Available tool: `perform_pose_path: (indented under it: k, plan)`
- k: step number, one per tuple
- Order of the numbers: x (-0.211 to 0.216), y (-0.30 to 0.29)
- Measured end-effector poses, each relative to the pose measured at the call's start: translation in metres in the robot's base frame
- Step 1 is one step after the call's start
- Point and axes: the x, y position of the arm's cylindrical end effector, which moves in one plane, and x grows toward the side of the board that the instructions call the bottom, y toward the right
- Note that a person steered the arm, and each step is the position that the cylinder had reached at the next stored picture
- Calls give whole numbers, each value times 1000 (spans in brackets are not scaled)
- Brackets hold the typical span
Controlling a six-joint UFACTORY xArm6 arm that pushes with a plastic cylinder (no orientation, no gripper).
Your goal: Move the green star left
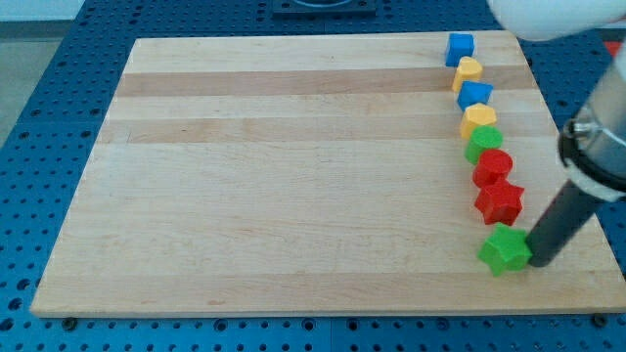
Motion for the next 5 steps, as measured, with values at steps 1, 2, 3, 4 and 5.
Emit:
perform_pose_path:
  k: [1,2,3,4,5]
  plan:
    - [0,-33]
    - [0,-62]
    - [0,-95]
    - [3,-80]
    - [44,-56]
